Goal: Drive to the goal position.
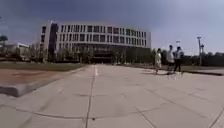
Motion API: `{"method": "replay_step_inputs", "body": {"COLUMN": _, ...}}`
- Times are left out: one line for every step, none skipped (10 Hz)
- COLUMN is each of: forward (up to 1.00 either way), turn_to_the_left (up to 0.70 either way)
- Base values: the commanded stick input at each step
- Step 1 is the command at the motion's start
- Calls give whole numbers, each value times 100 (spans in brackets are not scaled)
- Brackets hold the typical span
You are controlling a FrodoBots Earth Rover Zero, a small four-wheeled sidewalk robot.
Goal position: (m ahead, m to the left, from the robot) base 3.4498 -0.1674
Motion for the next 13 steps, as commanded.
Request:
{"method": "replay_step_inputs", "body": {"forward": 70, "turn_to_the_left": -1}}
{"method": "replay_step_inputs", "body": {"forward": 70, "turn_to_the_left": -1}}
{"method": "replay_step_inputs", "body": {"forward": 70, "turn_to_the_left": -1}}
{"method": "replay_step_inputs", "body": {"forward": 70, "turn_to_the_left": -1}}
{"method": "replay_step_inputs", "body": {"forward": 70, "turn_to_the_left": -1}}
{"method": "replay_step_inputs", "body": {"forward": 70, "turn_to_the_left": -1}}
{"method": "replay_step_inputs", "body": {"forward": 70, "turn_to_the_left": -1}}
{"method": "replay_step_inputs", "body": {"forward": 70, "turn_to_the_left": -1}}
{"method": "replay_step_inputs", "body": {"forward": 70, "turn_to_the_left": -1}}
{"method": "replay_step_inputs", "body": {"forward": 70, "turn_to_the_left": -1}}
{"method": "replay_step_inputs", "body": {"forward": 70, "turn_to_the_left": 2}}
{"method": "replay_step_inputs", "body": {"forward": 70, "turn_to_the_left": 27}}
{"method": "replay_step_inputs", "body": {"forward": 70, "turn_to_the_left": 34}}
